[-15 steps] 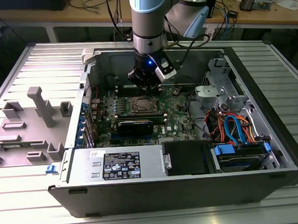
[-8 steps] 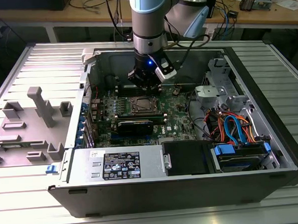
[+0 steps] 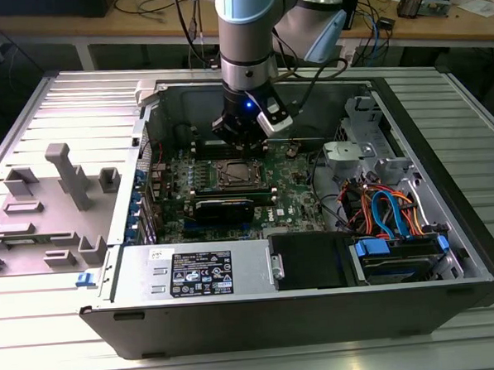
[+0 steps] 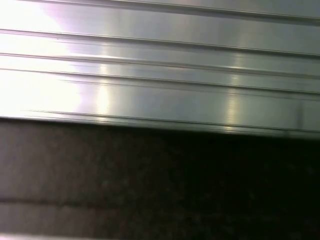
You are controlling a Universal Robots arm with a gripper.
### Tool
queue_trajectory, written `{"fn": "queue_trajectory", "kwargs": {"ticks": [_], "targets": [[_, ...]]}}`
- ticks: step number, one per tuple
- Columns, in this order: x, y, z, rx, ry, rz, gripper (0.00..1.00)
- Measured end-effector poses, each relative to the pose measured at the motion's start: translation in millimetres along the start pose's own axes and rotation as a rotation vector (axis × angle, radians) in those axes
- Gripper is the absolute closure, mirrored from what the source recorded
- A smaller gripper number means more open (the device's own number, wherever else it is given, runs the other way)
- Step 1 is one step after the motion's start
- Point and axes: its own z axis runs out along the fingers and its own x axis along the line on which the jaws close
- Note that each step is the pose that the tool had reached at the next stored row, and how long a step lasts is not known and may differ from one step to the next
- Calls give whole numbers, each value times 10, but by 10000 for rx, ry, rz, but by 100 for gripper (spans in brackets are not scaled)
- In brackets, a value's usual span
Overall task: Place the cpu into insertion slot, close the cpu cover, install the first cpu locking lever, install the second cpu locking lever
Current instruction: 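Install the first cpu locking lever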
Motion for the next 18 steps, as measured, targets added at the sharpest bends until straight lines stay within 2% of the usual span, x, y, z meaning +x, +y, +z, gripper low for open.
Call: {"fn": "queue_trajectory", "kwargs": {"ticks": [18], "targets": [[-3, -1, -8, 0, 1, 0, 89]]}}
